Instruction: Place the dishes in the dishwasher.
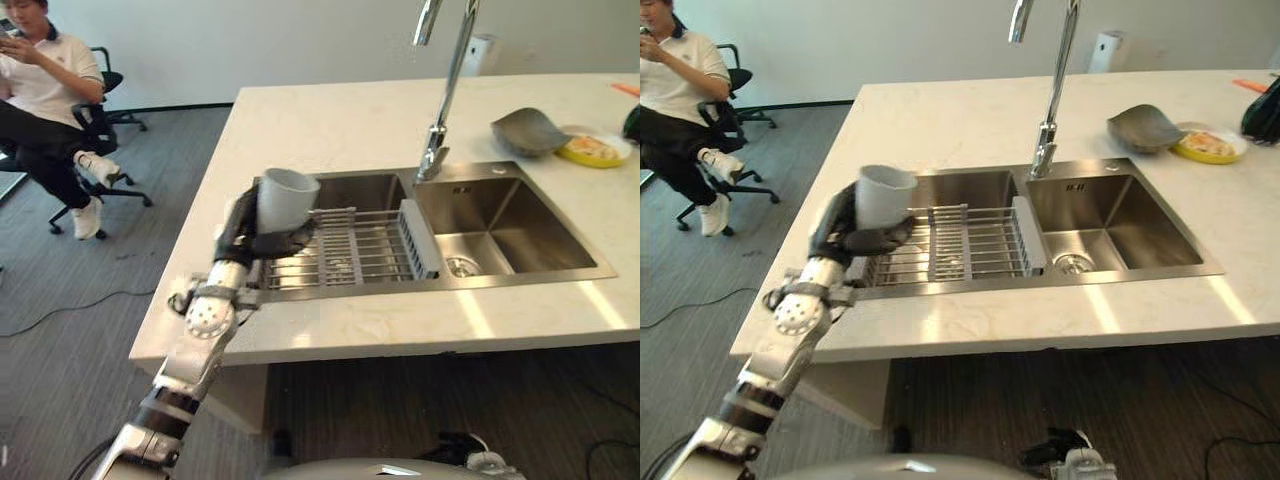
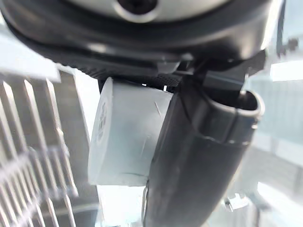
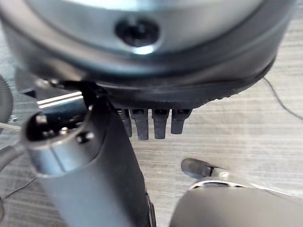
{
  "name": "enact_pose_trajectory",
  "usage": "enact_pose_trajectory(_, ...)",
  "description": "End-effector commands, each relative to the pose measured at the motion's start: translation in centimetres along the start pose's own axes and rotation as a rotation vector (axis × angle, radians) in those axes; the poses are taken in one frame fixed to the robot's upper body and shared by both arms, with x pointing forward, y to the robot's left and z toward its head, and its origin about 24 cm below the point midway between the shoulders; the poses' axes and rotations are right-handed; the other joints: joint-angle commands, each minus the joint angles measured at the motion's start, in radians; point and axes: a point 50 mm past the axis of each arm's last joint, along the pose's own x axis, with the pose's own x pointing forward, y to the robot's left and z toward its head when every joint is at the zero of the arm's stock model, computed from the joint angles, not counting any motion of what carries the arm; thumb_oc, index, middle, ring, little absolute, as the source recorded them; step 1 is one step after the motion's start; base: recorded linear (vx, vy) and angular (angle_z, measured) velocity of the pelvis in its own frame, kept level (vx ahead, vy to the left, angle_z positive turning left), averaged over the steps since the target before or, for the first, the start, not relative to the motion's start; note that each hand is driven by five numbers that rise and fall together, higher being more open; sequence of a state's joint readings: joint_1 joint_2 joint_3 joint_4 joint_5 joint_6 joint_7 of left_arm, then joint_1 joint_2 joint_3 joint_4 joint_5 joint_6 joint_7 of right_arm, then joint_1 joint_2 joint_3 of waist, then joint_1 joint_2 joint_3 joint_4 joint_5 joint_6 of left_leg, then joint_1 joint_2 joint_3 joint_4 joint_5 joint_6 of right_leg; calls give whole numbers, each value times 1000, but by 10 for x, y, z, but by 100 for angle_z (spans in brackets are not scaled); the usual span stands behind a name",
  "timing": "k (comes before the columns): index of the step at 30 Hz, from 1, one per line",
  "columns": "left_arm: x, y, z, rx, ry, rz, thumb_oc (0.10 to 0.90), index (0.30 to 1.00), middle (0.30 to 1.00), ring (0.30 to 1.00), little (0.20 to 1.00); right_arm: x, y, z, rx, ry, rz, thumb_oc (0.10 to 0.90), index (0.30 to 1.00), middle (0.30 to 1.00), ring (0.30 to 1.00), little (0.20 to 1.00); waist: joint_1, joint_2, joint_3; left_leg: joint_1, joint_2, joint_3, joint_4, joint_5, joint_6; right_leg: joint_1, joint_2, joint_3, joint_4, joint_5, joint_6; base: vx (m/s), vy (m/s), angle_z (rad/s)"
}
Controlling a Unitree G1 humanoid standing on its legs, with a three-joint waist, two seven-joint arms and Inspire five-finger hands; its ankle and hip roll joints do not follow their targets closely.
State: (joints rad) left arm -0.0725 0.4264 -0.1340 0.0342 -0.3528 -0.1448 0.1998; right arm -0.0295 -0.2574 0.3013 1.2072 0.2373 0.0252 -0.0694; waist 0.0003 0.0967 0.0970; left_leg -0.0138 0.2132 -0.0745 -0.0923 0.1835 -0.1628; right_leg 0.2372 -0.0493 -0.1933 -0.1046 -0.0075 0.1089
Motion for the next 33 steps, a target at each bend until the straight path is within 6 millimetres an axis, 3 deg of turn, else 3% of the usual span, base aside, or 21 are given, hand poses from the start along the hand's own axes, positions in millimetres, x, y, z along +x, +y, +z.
enact_pose_trajectory(1,20,37,72,36,-353,129,400,300,300,300,300,1,-6,64,-26,-210,21,800,900,900,900,900,63,-1,88,73,-57,-21,53,-88,-13,-48,2,-31,17,-64,-13,-59,-143,37)
enact_pose_trajectory(5,10,51,71,14,-366,212,400,300,300,300,300,0,-32,63,-24,-213,-53,800,900,900,900,900,82,2,113,-10,-69,-36,59,-24,-32,-61,-11,-94,17,-68,-13,-142,-101,48)
enact_pose_trajectory(6,7,60,68,-4,-364,284,400,300,300,300,300,0,-43,56,-38,-188,-93,800,900,900,900,900,101,3,117,-55,-79,20,56,-3,-33,-66,-31,-157,17,-76,-6,-188,-96,90)
enact_pose_trajectory(8,7,60,68,-5,-365,284,400,300,300,300,300,0,-43,56,-38,-188,-94,800,900,900,900,900,99,4,115,-61,-80,18,57,2,-31,-71,-31,-159,17,-71,-5,-115,-58,113)
enact_pose_trajectory(9,3,68,66,13,-363,342,400,300,300,300,300,-1,-51,46,-32,-159,-124,800,900,900,900,900,106,7,108,-72,-66,121,72,0,-22,-80,-50,-224,17,-65,-1,-188,-81,121)
enact_pose_trajectory(10,-5,81,61,48,-341,401,400,300,300,300,300,-2,-57,39,-14,-136,-147,800,900,900,900,900,127,14,110,-53,-64,142,117,-37,-23,-87,-66,-263,17,-57,-2,-201,-73,151)
enact_pose_trajectory(11,-5,81,61,47,-341,401,400,300,300,300,300,-2,-58,39,-15,-136,-147,800,900,900,900,900,125,15,109,-59,-64,140,120,-34,-21,-90,-66,-264,17,-53,-2,-160,-27,77)
enact_pose_trajectory(13,-15,104,56,113,-303,485,400,300,300,300,300,-2,-61,32,3,-114,-158,800,900,900,900,900,139,14,106,-15,-54,132,197,-100,-19,-108,-83,-301,17,-42,-8,-188,-32,83)
enact_pose_trajectory(14,-15,104,56,113,-304,485,400,300,300,300,300,-2,-61,32,3,-114,-158,800,900,900,900,900,137,14,106,-20,-55,130,198,-97,-17,-110,-84,-303,17,-37,-8,-185,-31,56)
enact_pose_trajectory(16,-23,120,50,134,-263,545,400,300,300,300,300,-2,-63,24,36,-89,-166,800,900,900,900,900,128,7,93,61,-8,180,230,-141,-23,-132,-94,-368,18,-29,-11,-211,-28,74)
enact_pose_trajectory(18,-24,122,50,129,-261,558,400,300,300,300,300,-3,-64,20,53,-75,-174,800,900,900,900,900,121,4,87,89,15,208,233,-151,-28,-140,-100,-397,21,-25,-12,-221,-2,114)
enact_pose_trajectory(19,-24,123,48,132,-250,564,400,300,300,300,300,-3,-66,13,89,-54,-187,800,900,900,900,900,103,4,73,143,58,250,236,-167,-46,-153,-108,-422,25,-32,-8,-207,16,94)
enact_pose_trajectory(21,-24,123,48,132,-249,564,400,300,300,300,300,-3,-66,13,90,-53,-187,800,900,900,900,900,99,5,73,143,60,245,235,-166,-48,-151,-106,-427,25,-32,-8,-184,34,193)
enact_pose_trajectory(22,-25,123,47,140,-242,568,400,300,300,300,300,-4,-66,9,117,-44,-191,800,900,900,900,900,79,1,65,180,102,297,233,-148,-62,-170,-134,-490,29,-7,-4,-355,121,290)
enact_pose_trajectory(24,-24,120,44,160,-227,546,400,300,300,300,300,-5,-68,4,151,-30,-202,800,900,900,900,900,63,-2,56,203,140,353,233,-111,-79,-183,-172,-562,34,22,0,-411,259,144)
enact_pose_trajectory(25,-24,115,41,187,-206,514,400,300,300,300,300,-5,-71,1,170,-18,-213,800,900,900,900,900,62,3,47,204,134,345,208,-103,-86,-191,-199,-605,43,57,18,-338,329,121)
enact_pose_trajectory(28,-25,108,36,221,-177,470,400,300,300,300,300,-5,-72,1,180,-19,-219,800,900,900,900,900,70,0,39,202,114,349,160,-159,-81,-192,-235,-641,57,85,36,-180,234,137)
enact_pose_trajectory(30,-28,101,26,244,-130,427,400,300,300,300,300,-5,-71,1,193,-14,-216,800,900,900,900,900,87,-9,39,205,60,332,106,-251,-45,-206,-296,-646,85,131,70,-228,445,144)
enact_pose_trajectory(33,-34,98,22,278,-103,402,400,300,300,300,300,-4,-66,2,215,-13,-206,800,900,900,900,900,111,-32,49,195,-6,305,91,-296,-4,-201,-358,-649,121,164,105,-126,340,64)
